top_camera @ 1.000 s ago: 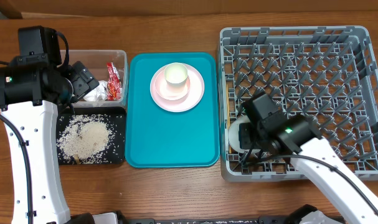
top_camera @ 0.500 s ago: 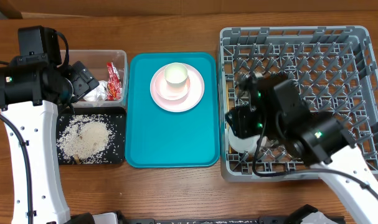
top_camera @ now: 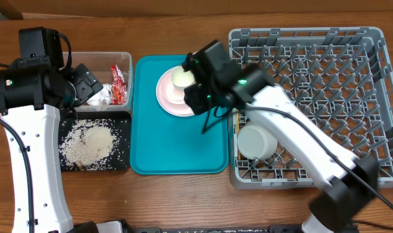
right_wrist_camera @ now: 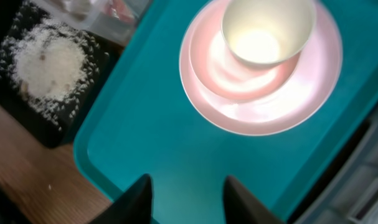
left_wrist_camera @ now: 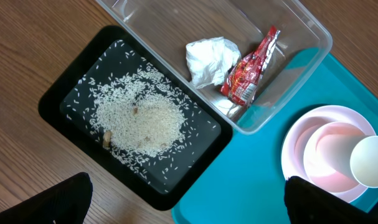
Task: Sort waste into correct bins and load items into the dishwasher
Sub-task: 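Move the right gripper back over the teal tray to the white cup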
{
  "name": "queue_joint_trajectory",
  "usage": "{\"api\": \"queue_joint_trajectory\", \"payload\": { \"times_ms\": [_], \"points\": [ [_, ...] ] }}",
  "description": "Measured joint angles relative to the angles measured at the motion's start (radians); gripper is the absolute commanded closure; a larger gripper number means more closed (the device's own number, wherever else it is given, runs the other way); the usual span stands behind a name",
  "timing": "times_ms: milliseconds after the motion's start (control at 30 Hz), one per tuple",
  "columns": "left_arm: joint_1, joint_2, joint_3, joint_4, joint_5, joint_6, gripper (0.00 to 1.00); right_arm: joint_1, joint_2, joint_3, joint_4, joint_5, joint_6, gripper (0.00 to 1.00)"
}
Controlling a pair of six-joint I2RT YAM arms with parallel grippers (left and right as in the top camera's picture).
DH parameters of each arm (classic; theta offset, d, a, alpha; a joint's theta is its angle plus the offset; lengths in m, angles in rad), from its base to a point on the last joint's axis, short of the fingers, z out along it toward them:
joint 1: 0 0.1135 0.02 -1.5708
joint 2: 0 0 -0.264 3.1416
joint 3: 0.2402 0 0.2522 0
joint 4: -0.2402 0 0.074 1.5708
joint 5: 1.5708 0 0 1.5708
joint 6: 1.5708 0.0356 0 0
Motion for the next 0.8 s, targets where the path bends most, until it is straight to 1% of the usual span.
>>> {"api": "queue_joint_trajectory", "payload": {
  "times_ms": [33, 67, 100, 200, 333, 367, 500, 600, 800],
  "points": [
    [0.000, 0.000, 0.000, 0.000, 0.000, 0.000, 0.00, 0.005, 0.027, 0.000, 0.002, 0.000, -0.003, 0.84],
    [0.000, 0.000, 0.000, 0.000, 0.000, 0.000, 0.00, 0.010, 0.047, 0.000, 0.003, 0.001, -0.003, 0.90],
    [0.000, 0.000, 0.000, 0.000, 0.000, 0.000, 0.00, 0.019, 0.075, 0.000, 0.002, 0.001, -0.004, 0.92],
    [0.000, 0.000, 0.000, 0.000, 0.000, 0.000, 0.00, 0.048, 0.143, 0.000, 0.002, 0.000, -0.005, 0.93],
    [0.000, 0.000, 0.000, 0.000, 0.000, 0.000, 0.00, 0.074, 0.210, 0.000, 0.034, 0.000, 0.012, 0.88],
    [0.000, 0.000, 0.000, 0.000, 0.000, 0.000, 0.00, 0.077, 0.226, 0.000, 0.051, 0.001, 0.014, 0.84],
    [0.000, 0.000, 0.000, 0.000, 0.000, 0.000, 0.00, 0.090, 0.277, -0.001, 0.126, 0.027, 0.016, 0.76],
    [0.000, 0.000, 0.000, 0.000, 0.000, 0.000, 0.00, 0.102, 0.277, -0.001, 0.141, 0.051, 0.015, 0.74],
    [0.000, 0.000, 0.000, 0.000, 0.000, 0.000, 0.00, 0.125, 0.277, -0.001, 0.156, 0.085, -0.029, 0.73]
  ]
}}
